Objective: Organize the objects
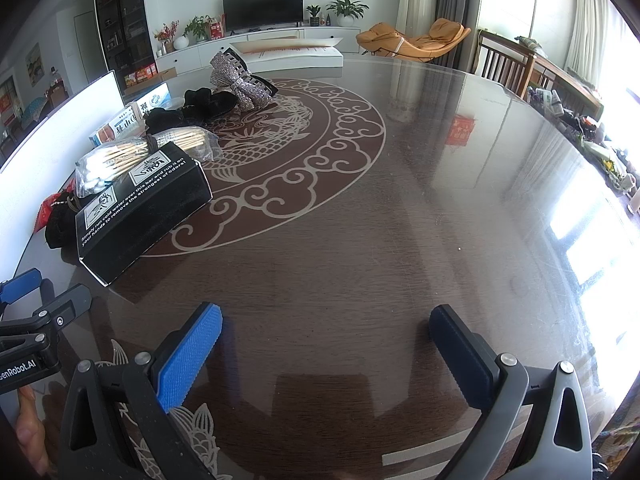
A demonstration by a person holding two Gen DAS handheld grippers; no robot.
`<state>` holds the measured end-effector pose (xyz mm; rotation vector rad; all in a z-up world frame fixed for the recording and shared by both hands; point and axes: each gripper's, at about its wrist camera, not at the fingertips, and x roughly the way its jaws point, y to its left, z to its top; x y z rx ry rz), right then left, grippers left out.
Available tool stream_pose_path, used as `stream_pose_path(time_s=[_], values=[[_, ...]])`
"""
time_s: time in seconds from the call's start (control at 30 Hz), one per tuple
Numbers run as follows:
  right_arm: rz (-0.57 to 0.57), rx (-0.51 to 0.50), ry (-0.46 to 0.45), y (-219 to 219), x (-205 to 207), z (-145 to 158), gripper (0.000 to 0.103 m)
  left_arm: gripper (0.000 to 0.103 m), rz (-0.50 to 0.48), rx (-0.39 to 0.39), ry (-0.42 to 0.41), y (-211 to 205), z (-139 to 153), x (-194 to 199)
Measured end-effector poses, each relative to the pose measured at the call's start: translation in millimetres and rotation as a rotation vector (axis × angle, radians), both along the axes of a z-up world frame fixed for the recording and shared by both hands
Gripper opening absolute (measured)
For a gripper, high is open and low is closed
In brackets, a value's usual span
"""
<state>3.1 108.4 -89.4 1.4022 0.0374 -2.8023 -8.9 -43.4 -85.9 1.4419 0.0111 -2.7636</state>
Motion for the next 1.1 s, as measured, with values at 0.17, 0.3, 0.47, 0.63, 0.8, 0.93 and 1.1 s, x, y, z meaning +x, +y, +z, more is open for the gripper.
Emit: stream_pose_path(time_s=[0.17,0.3,0.47,0.63,0.8,0.93,1.1], values=[[0.0,0.0,0.0,0.1,0.1,0.0,0.103,0.103,0.0,0.0,0.0,-0.1,0.0,0.0],[0.0,0.0,0.0,0.1,0.1,0.0,0.103,0.103,0.0,0.0,0.0,0.0,0.0,0.0],[0.0,0.0,0.0,0.1,0.1,0.0,0.103,0.103,0.0,0.0,0.0,0.0,-0.1,0.0],[0.0,0.0,0.0,0.2,0.1,-0.1,0.103,0.103,0.0,0.0,0.0,-0.1,-0.1,0.0],[0.0,0.0,0.0,0.1,0.1,-0.1,0.103,0.103,0.0,0.001,-0.01,-0.9,0.8,1.2],[0.0,0.0,0.001,0.1,0.2,-0.2,0.103,0.103,-0.062,0.003,-0.016,-3.7,1.4,11.2],[0.0,0.0,0.001,0.1,0.2,-0.2,0.103,0.103,-0.096,0.011,-0.058,-18.5,5.3,21.1]])
